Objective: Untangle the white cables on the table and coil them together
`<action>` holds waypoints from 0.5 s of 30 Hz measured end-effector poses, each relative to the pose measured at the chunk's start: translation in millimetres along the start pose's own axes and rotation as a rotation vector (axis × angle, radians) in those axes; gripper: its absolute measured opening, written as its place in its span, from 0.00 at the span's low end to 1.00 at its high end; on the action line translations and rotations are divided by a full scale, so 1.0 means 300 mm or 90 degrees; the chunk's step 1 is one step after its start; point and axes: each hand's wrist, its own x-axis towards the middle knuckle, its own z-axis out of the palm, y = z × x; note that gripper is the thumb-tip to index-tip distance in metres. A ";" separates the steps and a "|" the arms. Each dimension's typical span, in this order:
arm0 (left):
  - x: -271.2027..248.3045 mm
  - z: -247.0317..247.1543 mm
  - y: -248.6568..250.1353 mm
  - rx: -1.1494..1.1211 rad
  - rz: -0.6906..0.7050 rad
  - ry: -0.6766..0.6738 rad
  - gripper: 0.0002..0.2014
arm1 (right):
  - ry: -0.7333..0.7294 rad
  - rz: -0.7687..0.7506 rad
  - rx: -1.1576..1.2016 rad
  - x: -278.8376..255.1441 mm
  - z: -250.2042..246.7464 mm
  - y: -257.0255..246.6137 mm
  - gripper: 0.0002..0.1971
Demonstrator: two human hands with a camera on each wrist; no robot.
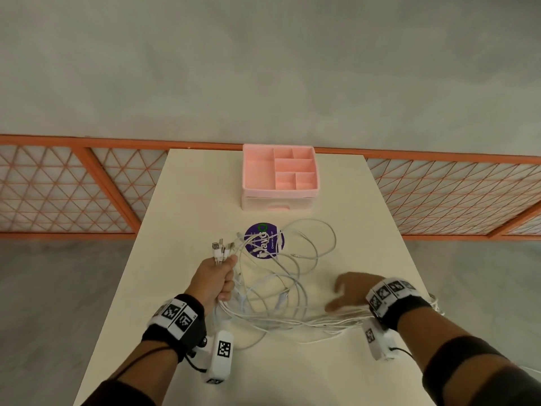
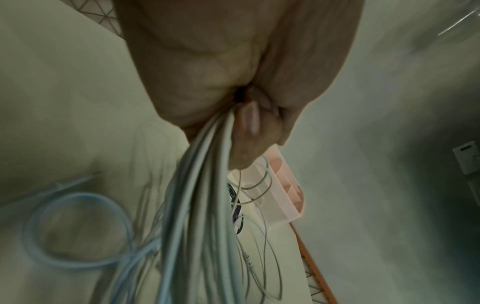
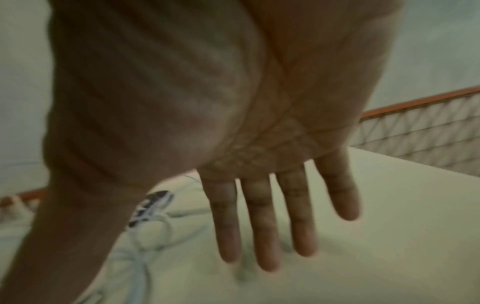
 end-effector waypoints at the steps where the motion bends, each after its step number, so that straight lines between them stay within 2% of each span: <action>1: -0.004 0.007 -0.002 0.002 -0.002 -0.002 0.16 | 0.036 -0.046 0.022 0.001 -0.022 -0.051 0.30; 3: -0.011 0.016 -0.004 0.007 -0.005 -0.001 0.16 | 0.105 -0.146 0.048 0.014 -0.039 -0.156 0.13; 4: -0.013 0.018 -0.003 0.009 -0.006 0.000 0.16 | 0.119 -0.188 0.055 0.021 -0.030 -0.204 0.09; 6: -0.016 0.015 -0.002 0.006 -0.007 -0.002 0.17 | 0.106 -0.234 0.050 0.046 0.023 -0.290 0.11; 9: -0.014 0.000 -0.001 -0.024 -0.012 -0.001 0.17 | 0.061 -0.225 0.003 0.074 0.124 -0.370 0.16; 15: -0.010 -0.013 -0.007 -0.057 -0.021 0.003 0.16 | 0.079 -0.144 -0.027 0.113 0.186 -0.385 0.08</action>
